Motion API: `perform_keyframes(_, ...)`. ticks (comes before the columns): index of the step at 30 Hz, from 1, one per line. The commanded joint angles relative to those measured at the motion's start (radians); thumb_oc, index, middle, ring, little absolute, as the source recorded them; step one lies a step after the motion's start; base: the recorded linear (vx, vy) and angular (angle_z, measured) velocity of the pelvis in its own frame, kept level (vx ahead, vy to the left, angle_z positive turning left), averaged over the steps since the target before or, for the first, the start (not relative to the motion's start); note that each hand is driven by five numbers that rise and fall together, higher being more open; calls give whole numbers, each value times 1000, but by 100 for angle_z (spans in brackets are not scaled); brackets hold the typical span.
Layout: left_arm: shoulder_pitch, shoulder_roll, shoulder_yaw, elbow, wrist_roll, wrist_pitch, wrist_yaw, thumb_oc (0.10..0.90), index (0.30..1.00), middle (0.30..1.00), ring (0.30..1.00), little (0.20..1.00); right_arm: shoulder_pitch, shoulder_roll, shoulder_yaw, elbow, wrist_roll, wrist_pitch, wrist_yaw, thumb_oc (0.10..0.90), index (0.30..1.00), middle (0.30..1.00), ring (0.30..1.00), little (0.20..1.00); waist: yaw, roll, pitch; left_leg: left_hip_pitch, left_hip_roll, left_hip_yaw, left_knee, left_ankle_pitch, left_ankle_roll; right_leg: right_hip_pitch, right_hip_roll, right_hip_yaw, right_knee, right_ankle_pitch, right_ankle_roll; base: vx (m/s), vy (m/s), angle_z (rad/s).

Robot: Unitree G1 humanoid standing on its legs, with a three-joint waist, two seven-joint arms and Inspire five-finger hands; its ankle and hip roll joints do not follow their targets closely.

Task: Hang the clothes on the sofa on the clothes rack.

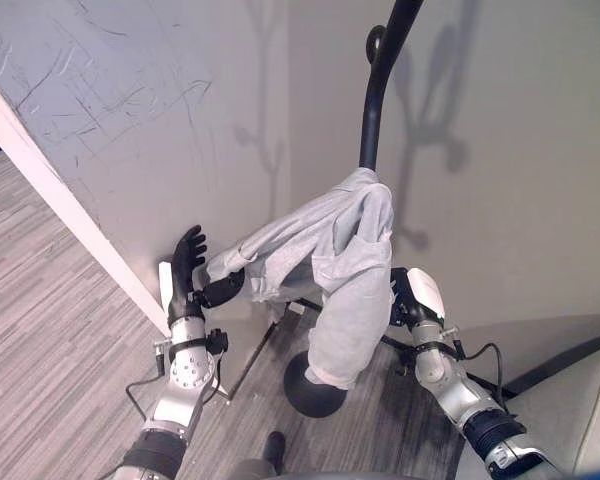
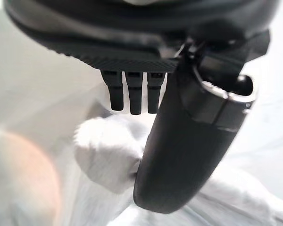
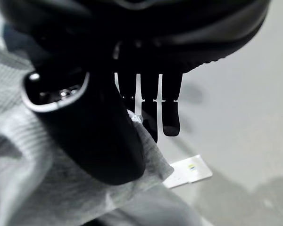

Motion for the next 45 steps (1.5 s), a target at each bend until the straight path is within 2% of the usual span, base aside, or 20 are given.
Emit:
perform_keyframes(1,-36,24,78,80,-184,-59,-22,800,900,900,900,900,28,-21,16,33,3,9,10,400,300,300,300,300,44,-29,-38,-24,-7,5,4,-39,-2,-55,-47,-32,8,43,67,-11,5,11)
perform_keyframes(2,-8,12,77,102,-323,-59,-104,800,900,900,900,900,30,-14,28,49,4,16,24,400,300,300,300,300,46,-24,-35,-26,-8,2,4,-37,-1,-58,-47,-37,8,44,68,-14,4,8)
perform_keyframes(3,4,13,77,137,-351,-58,-139,800,900,900,900,900,29,-8,37,56,5,14,33,400,300,300,300,300,47,-23,-35,-27,-8,-2,4,-37,0,-58,-48,-40,8,44,68,-14,5,6)
perform_keyframes(8,26,-17,80,378,-406,-48,-228,800,900,900,900,900,61,32,67,141,18,-2,60,400,300,300,300,300,57,-22,-37,-23,-11,-12,4,-43,0,-53,-50,-49,8,39,69,7,10,6)
perform_keyframes(13,24,-68,126,582,-485,-45,-251,800,900,900,900,900,89,74,87,208,43,-12,64,400,300,300,300,300,64,-26,-38,-18,-14,-19,4,-49,0,-52,-53,-57,8,34,71,2,7,10)
perform_keyframes(17,20,-82,168,715,-488,-34,-238,800,900,900,900,900,102,96,84,234,84,-20,53,400,300,300,300,300,69,-29,-41,-15,-14,-22,4,-53,0,-53,-56,-59,8,33,72,-2,11,11)
perform_keyframes(22,34,-73,163,805,-396,-17,-226,800,900,900,900,900,104,90,60,202,121,-33,34,400,300,300,300,300,67,-31,-42,-8,-15,-20,4,-59,3,-53,-58,-55,8,37,73,0,0,0)
perform_keyframes(23,35,-74,162,821,-388,-12,-226,800,900,900,900,900,102,90,53,193,130,-33,29,551,526,526,526,526,66,-33,-42,-8,-15,-19,4,-60,4,-53,-58,-54,8,38,74,0,0,0)
perform_keyframes(24,37,-74,161,828,-384,-13,-225,800,900,900,900,900,102,91,50,188,138,-36,28,800,900,900,900,900,65,-33,-42,-7,-15,-19,4,-61,4,-54,-58,-53,8,39,74,0,0,0)
perform_keyframes(28,45,-84,168,844,-395,-12,-227,800,900,900,900,900,110,83,23,151,167,-50,14,800,900,900,900,900,62,-36,-43,-2,-14,-17,4,-66,8,-57,-59,-48,8,41,75,0,0,0)
perform_keyframes(38,63,-88,198,870,-417,-6,-237,800,900,900,900,900,255,55,-157,13,316,-97,-6,800,900,900,900,900,26,-38,-44,12,-8,9,4,-79,10,-68,-61,-26,8,55,80,-2,5,-5)
perform_keyframes(43,74,-85,227,885,-453,-3,-262,800,900,900,900,900,350,69,-269,-38,521,-165,52,800,900,900,900,900,-7,-38,-43,19,-4,30,4,-86,10,-73,-61,-7,8,63,83,-7,1,-14)
perform_keyframes(45,75,-86,235,900,-477,-3,-272,800,900,900,900,900,369,109,-315,-7,677,-210,88,800,900,900,900,900,-18,-38,-43,25,-3,39,4,-88,10,-74,-60,3,8,68,82,-7,9,-23)
